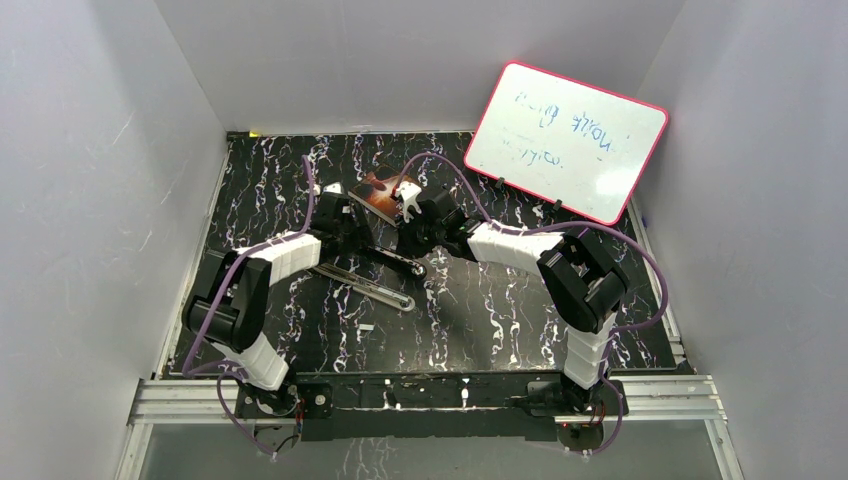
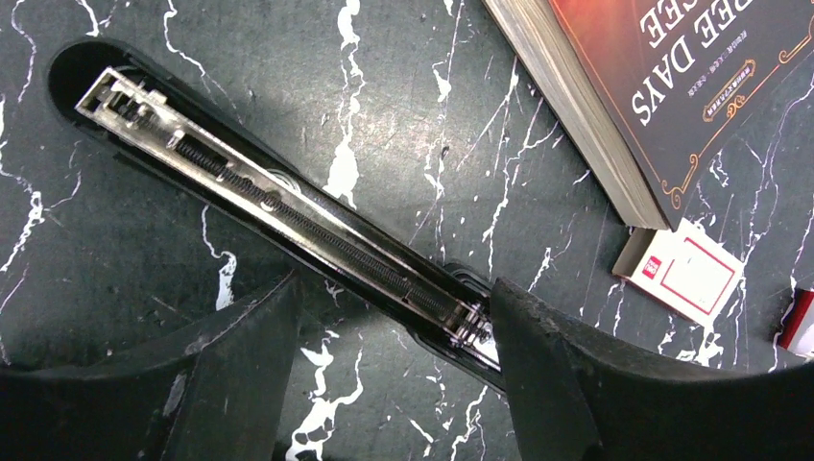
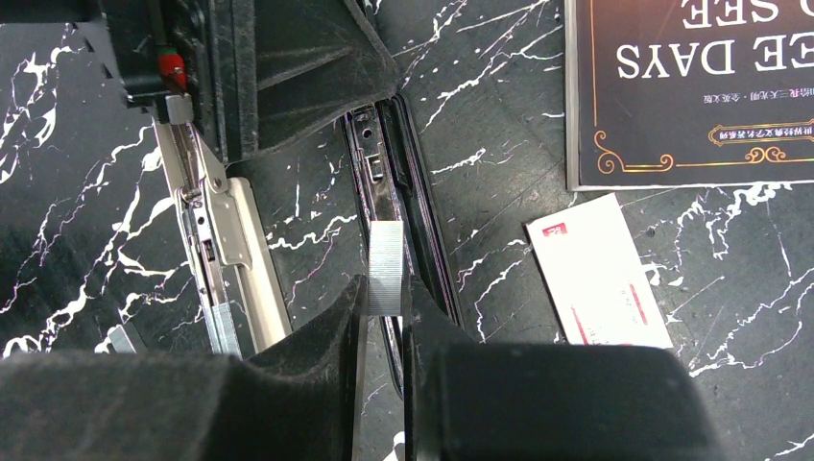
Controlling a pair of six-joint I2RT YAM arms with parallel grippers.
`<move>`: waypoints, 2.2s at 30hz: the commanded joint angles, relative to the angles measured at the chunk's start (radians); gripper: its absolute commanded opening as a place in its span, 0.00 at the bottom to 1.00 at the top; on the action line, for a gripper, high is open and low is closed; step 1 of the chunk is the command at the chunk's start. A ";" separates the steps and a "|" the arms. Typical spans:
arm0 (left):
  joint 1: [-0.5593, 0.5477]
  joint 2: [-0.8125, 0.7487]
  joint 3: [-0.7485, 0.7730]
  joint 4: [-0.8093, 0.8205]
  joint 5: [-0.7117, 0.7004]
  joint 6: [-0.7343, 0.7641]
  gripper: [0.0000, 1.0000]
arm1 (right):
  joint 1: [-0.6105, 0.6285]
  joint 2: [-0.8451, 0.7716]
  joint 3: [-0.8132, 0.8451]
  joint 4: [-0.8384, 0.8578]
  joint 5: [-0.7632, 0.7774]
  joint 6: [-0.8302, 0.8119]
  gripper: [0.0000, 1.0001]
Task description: Load the staples into the stapler
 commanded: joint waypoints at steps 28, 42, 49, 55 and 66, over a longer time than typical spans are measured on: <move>0.005 0.013 -0.003 -0.021 -0.013 -0.003 0.64 | 0.003 0.041 0.072 -0.020 -0.019 0.017 0.00; 0.004 0.012 0.002 -0.022 -0.012 0.003 0.64 | 0.003 0.048 0.087 -0.046 -0.008 0.013 0.00; 0.004 0.015 0.003 -0.020 -0.005 0.008 0.64 | 0.002 -0.037 0.006 0.075 -0.042 0.018 0.00; -0.019 0.015 0.007 -0.026 0.006 0.024 0.63 | 0.002 -0.039 0.002 0.060 -0.046 0.029 0.00; -0.075 -0.055 -0.065 -0.087 0.011 -0.009 0.58 | 0.001 -0.192 -0.150 0.116 0.085 0.079 0.00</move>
